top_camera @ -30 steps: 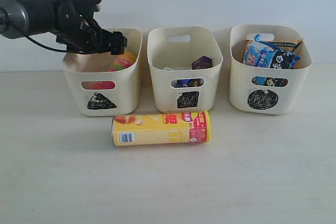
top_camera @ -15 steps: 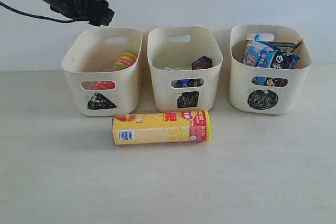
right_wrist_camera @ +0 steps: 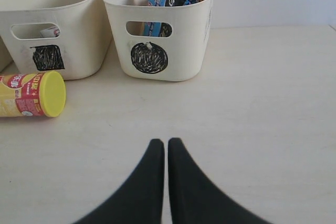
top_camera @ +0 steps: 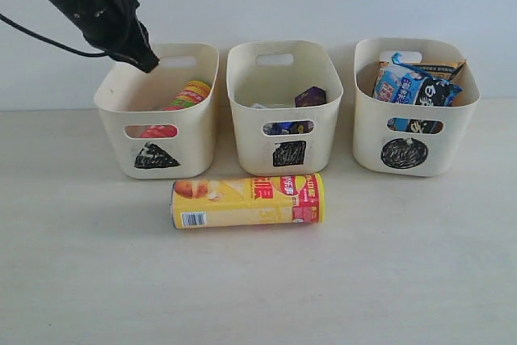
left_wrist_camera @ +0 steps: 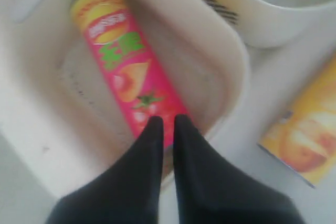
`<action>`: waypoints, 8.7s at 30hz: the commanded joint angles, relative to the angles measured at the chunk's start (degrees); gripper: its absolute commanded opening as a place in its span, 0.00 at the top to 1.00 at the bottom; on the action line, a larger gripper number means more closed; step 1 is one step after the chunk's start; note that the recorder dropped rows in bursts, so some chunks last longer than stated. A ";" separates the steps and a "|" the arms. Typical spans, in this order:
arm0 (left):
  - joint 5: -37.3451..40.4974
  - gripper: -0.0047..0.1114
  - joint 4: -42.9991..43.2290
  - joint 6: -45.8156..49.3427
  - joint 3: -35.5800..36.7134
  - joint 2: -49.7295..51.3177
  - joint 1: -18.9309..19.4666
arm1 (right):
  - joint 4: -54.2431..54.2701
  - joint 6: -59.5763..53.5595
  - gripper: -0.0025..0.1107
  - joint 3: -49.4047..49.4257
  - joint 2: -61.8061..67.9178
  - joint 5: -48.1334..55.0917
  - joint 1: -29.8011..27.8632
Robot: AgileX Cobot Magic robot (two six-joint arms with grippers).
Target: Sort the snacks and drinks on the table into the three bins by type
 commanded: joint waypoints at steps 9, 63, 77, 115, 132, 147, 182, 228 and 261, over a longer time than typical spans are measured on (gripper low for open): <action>12.00 0.93 -15.79 21.73 2.12 -1.39 -1.32 | -0.04 0.13 0.98 0.29 -0.32 -0.57 0.11; -10.36 0.32 -1.76 14.84 13.08 12.86 -15.37 | -0.04 0.13 0.98 0.29 -0.32 -0.34 0.11; -5.63 0.93 -1.51 17.91 13.08 10.48 -15.62 | -0.04 0.13 0.98 0.29 -0.32 -0.44 0.11; -19.50 0.93 -3.48 -21.46 13.08 -9.93 -5.54 | -0.04 0.04 0.98 0.29 -0.32 -0.44 0.11; -39.33 0.93 -3.48 -30.48 13.08 -1.77 0.78 | -0.04 0.04 0.98 0.29 -0.32 -0.33 0.11; -43.41 0.84 -3.48 -30.78 12.97 5.93 2.75 | -0.04 0.02 0.98 0.29 -0.32 -0.33 0.11; -30.76 0.93 -1.77 -29.46 12.97 -4.32 2.75 | -0.04 0.13 0.98 0.29 -0.32 -0.44 0.11; -18.53 0.93 10.46 -36.88 60.48 -64.89 2.75 | -0.03 0.14 0.98 0.29 -0.32 -0.29 0.11; -38.50 0.93 6.61 -35.73 86.10 -92.49 2.75 | -0.03 0.04 0.98 0.29 -0.32 -0.45 0.11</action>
